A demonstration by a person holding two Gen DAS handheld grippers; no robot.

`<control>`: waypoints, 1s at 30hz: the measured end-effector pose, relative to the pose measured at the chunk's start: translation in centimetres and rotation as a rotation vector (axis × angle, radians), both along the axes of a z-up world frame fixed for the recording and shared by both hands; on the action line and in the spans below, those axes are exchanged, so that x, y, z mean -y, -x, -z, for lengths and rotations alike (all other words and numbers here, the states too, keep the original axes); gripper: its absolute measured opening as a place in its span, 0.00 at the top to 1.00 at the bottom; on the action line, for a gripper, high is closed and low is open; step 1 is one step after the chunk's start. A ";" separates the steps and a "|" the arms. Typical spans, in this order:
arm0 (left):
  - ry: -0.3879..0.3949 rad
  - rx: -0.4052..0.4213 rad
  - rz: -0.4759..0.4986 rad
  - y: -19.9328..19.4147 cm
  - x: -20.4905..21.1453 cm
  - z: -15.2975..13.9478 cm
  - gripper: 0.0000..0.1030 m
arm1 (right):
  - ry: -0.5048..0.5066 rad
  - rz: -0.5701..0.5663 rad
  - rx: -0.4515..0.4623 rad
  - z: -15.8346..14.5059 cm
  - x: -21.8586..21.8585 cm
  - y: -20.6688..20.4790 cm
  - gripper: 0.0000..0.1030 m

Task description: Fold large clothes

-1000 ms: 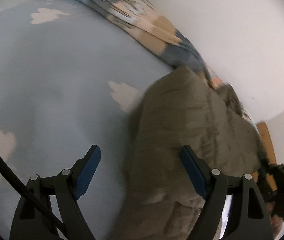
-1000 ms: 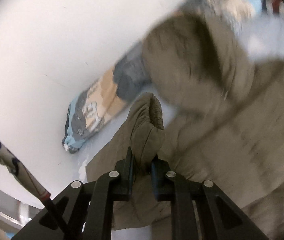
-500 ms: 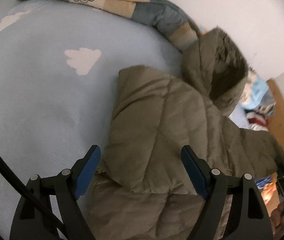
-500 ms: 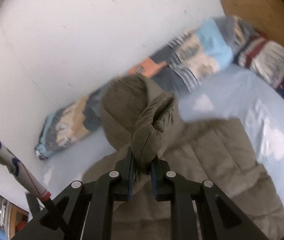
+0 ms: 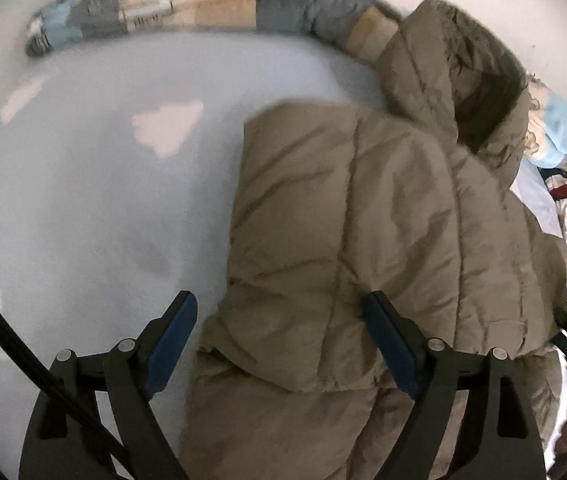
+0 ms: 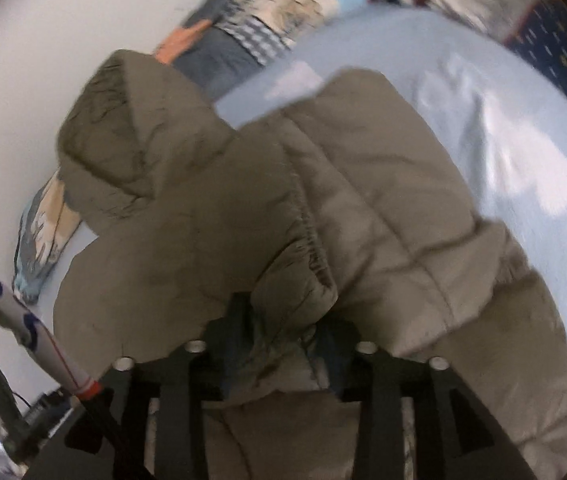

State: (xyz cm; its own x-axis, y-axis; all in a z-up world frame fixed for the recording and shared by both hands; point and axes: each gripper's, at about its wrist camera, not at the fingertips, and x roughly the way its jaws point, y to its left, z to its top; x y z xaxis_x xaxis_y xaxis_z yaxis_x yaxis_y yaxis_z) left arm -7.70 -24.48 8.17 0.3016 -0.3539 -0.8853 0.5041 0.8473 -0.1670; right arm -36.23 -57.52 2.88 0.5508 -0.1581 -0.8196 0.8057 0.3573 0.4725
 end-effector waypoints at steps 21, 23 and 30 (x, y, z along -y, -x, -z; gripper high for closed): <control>-0.107 0.140 0.129 3.5 4.4 0.9 0.09 | 0.394 -0.223 -0.172 -1.9 -3.6 -3.6 0.47; -0.116 0.148 0.135 3.5 4.6 1.0 0.08 | 0.346 -0.232 -0.199 -0.7 -3.0 -3.8 0.46; -0.130 0.197 0.139 4.3 4.9 0.0 0.08 | 0.268 -0.194 -0.231 0.4 -2.4 -3.7 0.29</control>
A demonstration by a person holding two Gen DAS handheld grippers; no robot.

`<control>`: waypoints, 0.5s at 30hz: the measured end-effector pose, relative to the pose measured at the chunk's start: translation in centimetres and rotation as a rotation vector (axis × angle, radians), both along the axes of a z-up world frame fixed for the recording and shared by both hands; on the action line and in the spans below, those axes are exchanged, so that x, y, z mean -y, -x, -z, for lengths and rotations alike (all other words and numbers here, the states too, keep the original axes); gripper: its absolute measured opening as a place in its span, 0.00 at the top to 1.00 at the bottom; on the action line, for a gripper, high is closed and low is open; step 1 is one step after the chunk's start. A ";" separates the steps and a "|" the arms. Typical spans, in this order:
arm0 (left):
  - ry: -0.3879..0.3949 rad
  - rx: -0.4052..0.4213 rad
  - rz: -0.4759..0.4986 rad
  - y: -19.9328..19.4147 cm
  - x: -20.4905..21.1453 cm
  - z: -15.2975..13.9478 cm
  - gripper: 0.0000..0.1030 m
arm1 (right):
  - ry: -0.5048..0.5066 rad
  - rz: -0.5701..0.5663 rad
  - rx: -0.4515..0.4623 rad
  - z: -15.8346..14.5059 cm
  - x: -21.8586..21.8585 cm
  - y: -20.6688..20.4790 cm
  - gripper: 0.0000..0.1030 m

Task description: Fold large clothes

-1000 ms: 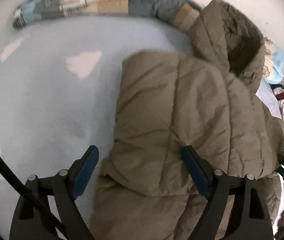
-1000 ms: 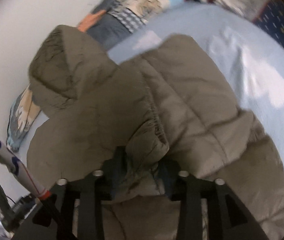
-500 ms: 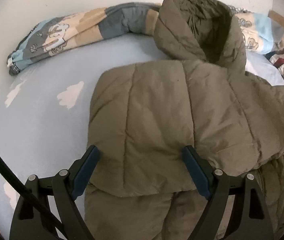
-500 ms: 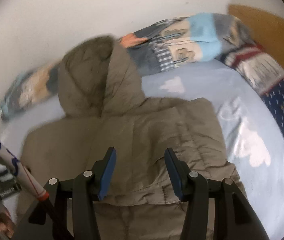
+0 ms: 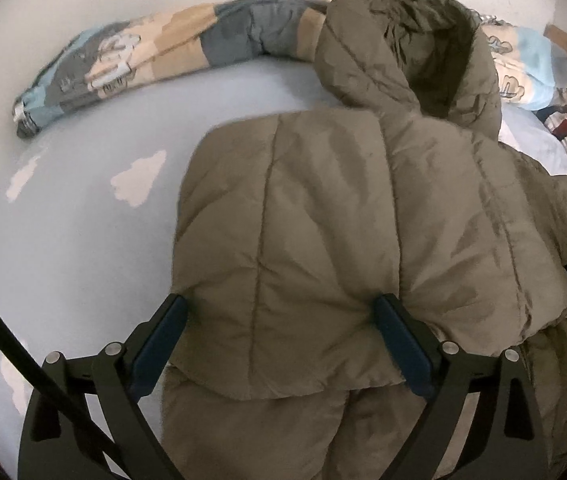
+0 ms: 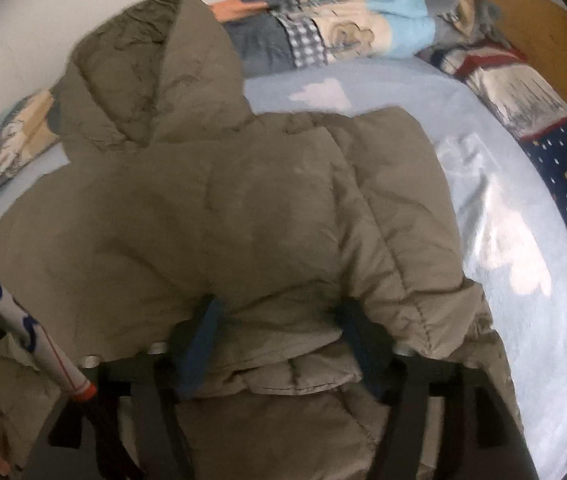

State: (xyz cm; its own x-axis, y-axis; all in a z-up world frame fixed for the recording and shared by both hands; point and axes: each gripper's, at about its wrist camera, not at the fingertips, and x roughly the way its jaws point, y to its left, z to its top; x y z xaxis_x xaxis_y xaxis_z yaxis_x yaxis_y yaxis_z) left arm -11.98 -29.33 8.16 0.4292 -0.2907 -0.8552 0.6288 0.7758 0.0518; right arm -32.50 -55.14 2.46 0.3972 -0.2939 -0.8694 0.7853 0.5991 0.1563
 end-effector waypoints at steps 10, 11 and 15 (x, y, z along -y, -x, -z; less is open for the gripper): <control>0.059 0.149 0.043 3.6 -0.2 -4.7 0.08 | 0.149 -0.054 0.077 -6.6 -3.6 0.5 0.29; 0.056 0.165 0.045 4.0 -0.3 -5.0 0.08 | 0.157 -0.068 0.083 -7.0 -4.0 0.5 0.29; 0.038 0.200 0.057 5.1 -0.5 -5.5 0.08 | 0.168 -0.102 0.105 -8.3 -5.7 1.1 0.29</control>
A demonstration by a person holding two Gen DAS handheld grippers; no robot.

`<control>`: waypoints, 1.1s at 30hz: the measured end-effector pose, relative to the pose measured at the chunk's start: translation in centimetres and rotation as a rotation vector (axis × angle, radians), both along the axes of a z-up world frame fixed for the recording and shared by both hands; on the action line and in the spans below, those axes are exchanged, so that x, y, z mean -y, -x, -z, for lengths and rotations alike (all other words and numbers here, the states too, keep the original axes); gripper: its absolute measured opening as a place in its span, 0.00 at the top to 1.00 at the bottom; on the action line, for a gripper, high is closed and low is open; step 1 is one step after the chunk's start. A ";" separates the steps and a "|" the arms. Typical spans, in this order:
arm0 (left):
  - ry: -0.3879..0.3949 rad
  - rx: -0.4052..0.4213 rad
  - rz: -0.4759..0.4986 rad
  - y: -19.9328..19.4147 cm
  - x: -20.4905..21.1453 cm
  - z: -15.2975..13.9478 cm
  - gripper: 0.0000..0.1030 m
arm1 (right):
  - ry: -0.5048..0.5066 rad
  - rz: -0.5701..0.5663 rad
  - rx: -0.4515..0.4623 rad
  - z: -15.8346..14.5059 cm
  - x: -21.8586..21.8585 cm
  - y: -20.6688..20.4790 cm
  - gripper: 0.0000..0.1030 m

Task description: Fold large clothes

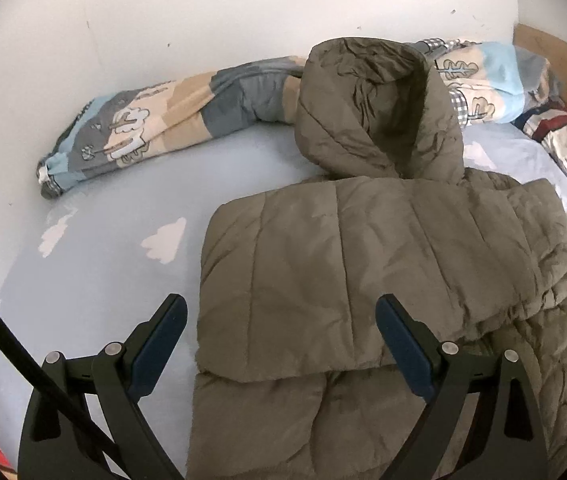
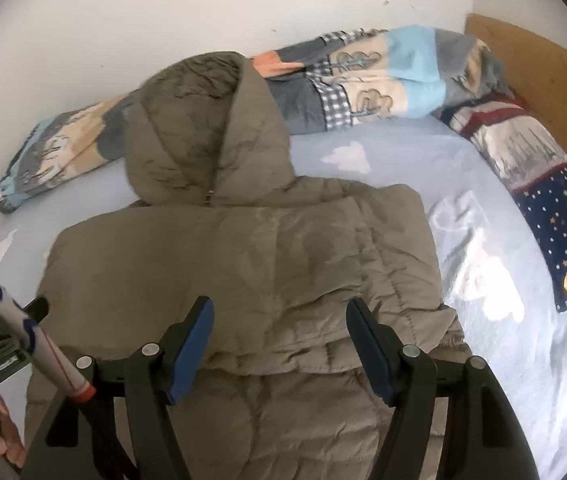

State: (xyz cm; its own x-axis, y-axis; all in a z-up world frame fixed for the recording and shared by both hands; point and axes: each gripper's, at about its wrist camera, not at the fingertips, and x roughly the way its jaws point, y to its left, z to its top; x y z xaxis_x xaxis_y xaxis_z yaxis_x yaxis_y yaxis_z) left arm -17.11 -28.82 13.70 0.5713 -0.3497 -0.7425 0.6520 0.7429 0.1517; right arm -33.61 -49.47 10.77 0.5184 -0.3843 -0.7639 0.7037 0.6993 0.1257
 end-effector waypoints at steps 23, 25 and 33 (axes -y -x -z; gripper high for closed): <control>-0.141 -0.059 0.074 -0.2 4.0 3.5 0.08 | -0.127 0.023 -0.019 3.3 2.2 -0.8 0.30; -0.073 -0.084 0.072 -0.5 3.6 2.2 0.08 | -0.125 0.019 0.000 2.6 2.2 -0.7 0.30; -0.072 -0.132 0.044 -1.9 1.6 1.9 0.08 | -0.119 0.015 0.034 1.0 2.2 0.2 0.30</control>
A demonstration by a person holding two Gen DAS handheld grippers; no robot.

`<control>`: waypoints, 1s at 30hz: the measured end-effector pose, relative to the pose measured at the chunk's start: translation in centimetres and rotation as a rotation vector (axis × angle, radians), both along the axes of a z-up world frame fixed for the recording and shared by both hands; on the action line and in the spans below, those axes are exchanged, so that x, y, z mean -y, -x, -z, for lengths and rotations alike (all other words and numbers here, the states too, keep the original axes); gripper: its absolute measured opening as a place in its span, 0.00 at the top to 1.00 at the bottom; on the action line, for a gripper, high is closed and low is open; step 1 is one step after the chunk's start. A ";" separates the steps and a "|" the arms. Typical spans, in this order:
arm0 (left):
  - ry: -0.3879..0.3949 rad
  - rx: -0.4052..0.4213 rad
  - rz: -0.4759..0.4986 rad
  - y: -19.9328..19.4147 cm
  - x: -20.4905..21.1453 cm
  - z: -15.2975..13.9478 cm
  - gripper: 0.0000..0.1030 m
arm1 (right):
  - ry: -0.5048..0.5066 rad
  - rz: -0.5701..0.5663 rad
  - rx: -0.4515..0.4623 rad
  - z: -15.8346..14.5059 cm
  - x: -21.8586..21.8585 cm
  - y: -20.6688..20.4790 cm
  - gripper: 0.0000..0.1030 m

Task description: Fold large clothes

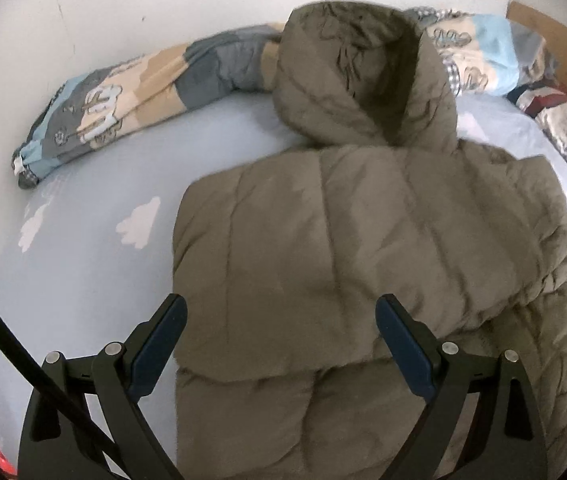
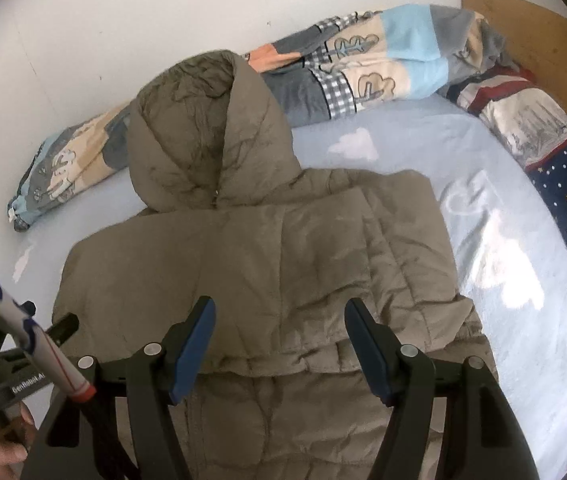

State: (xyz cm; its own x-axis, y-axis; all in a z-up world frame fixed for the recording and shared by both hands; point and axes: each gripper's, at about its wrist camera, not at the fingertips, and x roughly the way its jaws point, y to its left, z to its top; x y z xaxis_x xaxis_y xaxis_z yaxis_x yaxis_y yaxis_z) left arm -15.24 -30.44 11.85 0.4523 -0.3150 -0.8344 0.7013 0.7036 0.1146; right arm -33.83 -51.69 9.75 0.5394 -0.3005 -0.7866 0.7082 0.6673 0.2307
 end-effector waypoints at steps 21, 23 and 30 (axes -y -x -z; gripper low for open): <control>0.033 -0.427 -0.184 3.8 -20.1 3.7 0.08 | -0.137 0.216 -0.074 3.8 -1.0 23.5 0.30; 0.039 -0.490 -0.242 4.8 -22.9 5.1 0.08 | -0.187 0.221 -0.071 5.0 -1.2 25.3 0.30; 0.151 -0.572 -0.241 8.1 -26.7 6.5 0.12 | -0.251 0.175 -0.077 7.1 -2.9 27.3 0.28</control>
